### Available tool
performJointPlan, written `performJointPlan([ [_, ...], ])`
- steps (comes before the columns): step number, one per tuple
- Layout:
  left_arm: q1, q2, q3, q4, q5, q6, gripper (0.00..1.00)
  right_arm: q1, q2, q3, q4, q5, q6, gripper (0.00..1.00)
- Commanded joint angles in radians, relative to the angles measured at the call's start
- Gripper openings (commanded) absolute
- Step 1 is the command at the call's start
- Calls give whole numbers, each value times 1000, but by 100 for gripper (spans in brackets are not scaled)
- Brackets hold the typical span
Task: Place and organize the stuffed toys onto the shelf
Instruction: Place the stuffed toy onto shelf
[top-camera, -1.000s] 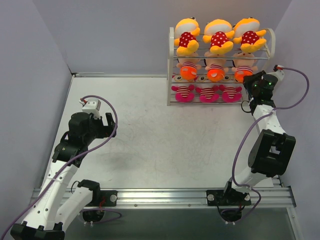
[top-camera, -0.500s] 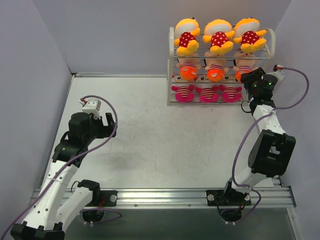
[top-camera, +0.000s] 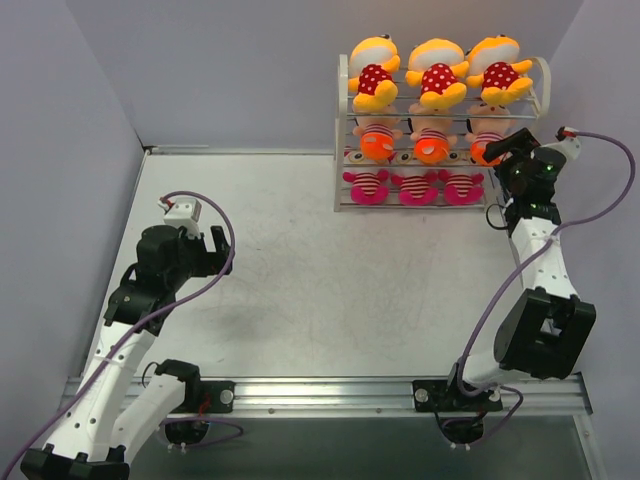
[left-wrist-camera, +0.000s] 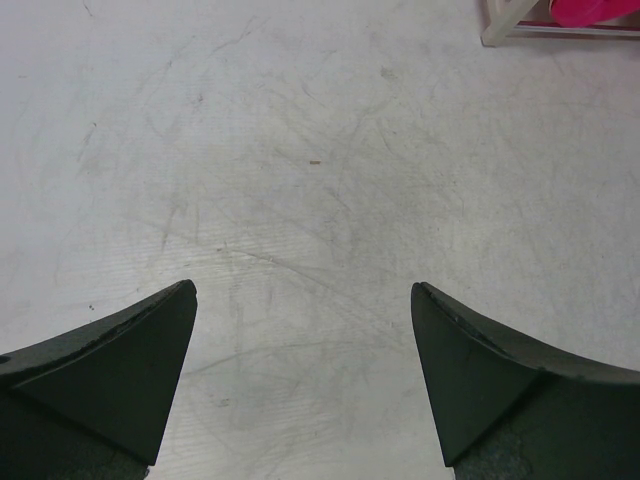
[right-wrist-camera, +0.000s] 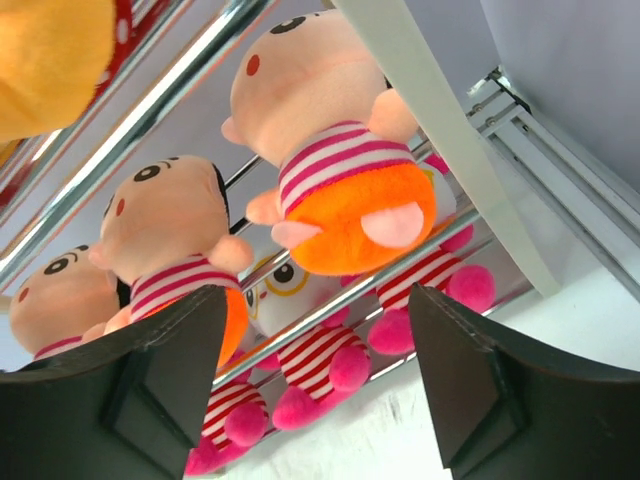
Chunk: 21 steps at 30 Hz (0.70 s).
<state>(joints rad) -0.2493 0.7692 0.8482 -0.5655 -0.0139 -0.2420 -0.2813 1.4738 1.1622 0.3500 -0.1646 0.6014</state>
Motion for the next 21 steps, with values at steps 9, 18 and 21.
performJointPlan([
  [9,-5,-24,8,12,-6,15,97,14,-296,43,-307,115,-117,90],
  [18,-4,-33,55,-3,-58,3,96,14,-506,137,-522,154,-236,99],
  [21,-5,-47,127,-37,-73,-2,96,40,-581,152,-562,198,-268,100],
])
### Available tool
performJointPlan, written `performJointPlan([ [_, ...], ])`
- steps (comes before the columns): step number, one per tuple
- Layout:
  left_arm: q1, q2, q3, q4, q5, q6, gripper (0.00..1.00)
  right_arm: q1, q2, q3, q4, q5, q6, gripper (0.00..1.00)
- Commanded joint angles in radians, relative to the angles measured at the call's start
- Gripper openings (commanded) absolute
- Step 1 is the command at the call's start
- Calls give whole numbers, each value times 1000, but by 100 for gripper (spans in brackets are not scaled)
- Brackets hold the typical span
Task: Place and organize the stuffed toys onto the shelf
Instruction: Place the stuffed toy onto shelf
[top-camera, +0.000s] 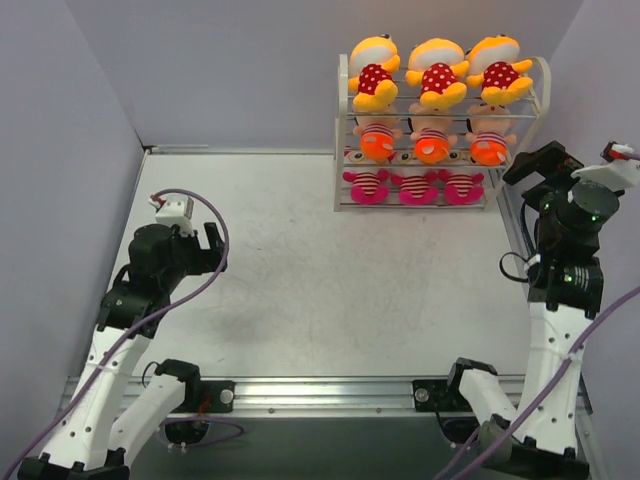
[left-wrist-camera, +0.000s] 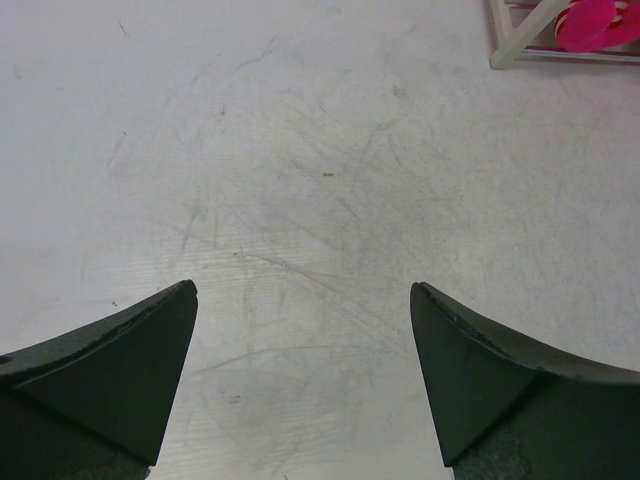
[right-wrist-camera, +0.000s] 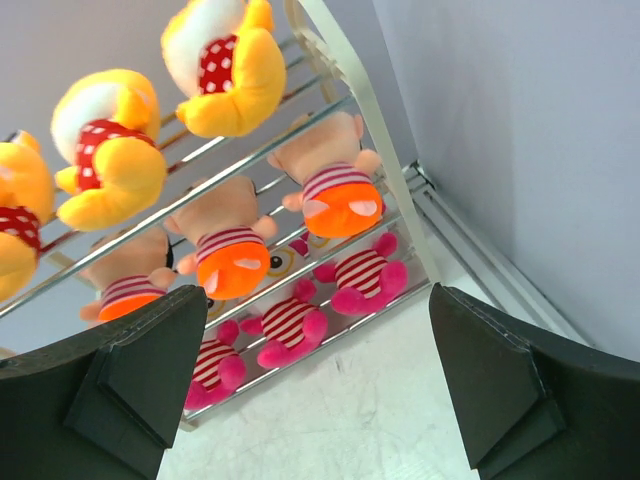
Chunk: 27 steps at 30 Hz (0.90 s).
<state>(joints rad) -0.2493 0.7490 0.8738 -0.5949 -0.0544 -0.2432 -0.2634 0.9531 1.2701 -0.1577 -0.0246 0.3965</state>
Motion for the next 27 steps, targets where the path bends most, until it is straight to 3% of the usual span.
performJointPlan([
  [1,-5,-36,120,-20,-39,1,96,64,-95,43,-59,77,-76,99],
  [6,-4,-83,237,-121,-120,8,96,208,-200,22,-80,218,-140,99],
  [11,-4,-210,243,-160,-206,12,96,334,-350,-57,-60,319,-232,99],
  [19,-4,-425,104,-37,-282,5,96,452,-549,-225,27,459,-306,99],
  [27,-4,-467,-19,29,-295,8,95,461,-654,-368,73,496,-306,99],
])
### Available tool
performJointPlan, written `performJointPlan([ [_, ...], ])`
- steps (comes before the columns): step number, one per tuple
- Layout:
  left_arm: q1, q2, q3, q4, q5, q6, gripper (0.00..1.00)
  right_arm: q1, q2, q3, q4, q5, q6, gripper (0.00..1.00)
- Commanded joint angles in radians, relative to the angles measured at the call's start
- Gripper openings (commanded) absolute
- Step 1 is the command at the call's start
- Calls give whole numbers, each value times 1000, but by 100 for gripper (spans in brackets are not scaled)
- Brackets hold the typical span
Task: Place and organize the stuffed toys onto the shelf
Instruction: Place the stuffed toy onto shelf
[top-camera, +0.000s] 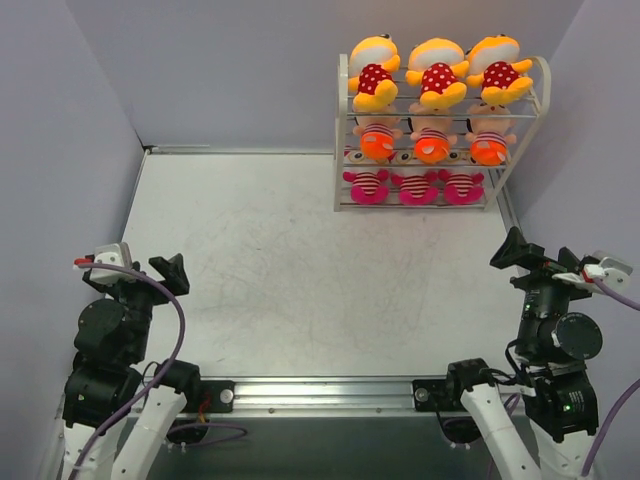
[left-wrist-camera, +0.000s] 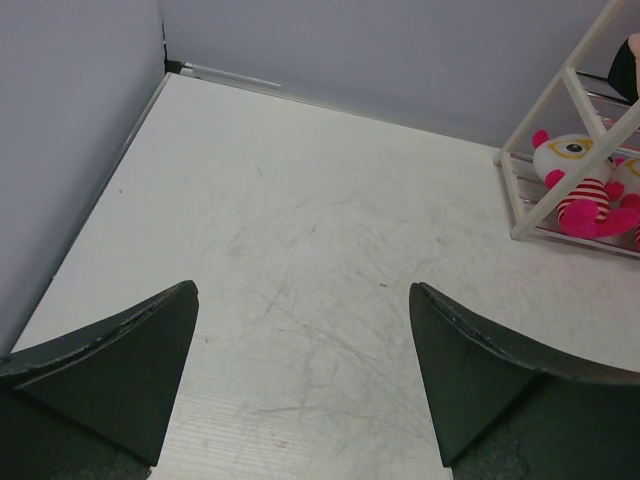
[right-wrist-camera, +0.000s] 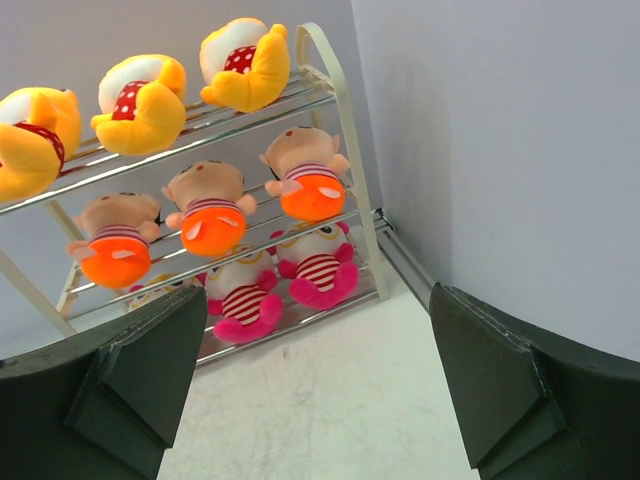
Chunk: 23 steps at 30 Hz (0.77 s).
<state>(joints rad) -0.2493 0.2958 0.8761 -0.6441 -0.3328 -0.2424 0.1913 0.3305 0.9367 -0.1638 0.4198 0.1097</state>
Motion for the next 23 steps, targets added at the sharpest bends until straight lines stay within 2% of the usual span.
performJointPlan([
  [1,-4,-15,-31,99,-18,6,95,7,-48,-44,86,59,-13,99],
  [13,-4,-37,-106,198,-60,6,94,8,-172,-171,156,63,-47,100],
  [23,-1,-44,-124,212,-71,2,94,7,-177,-194,187,40,-53,99],
])
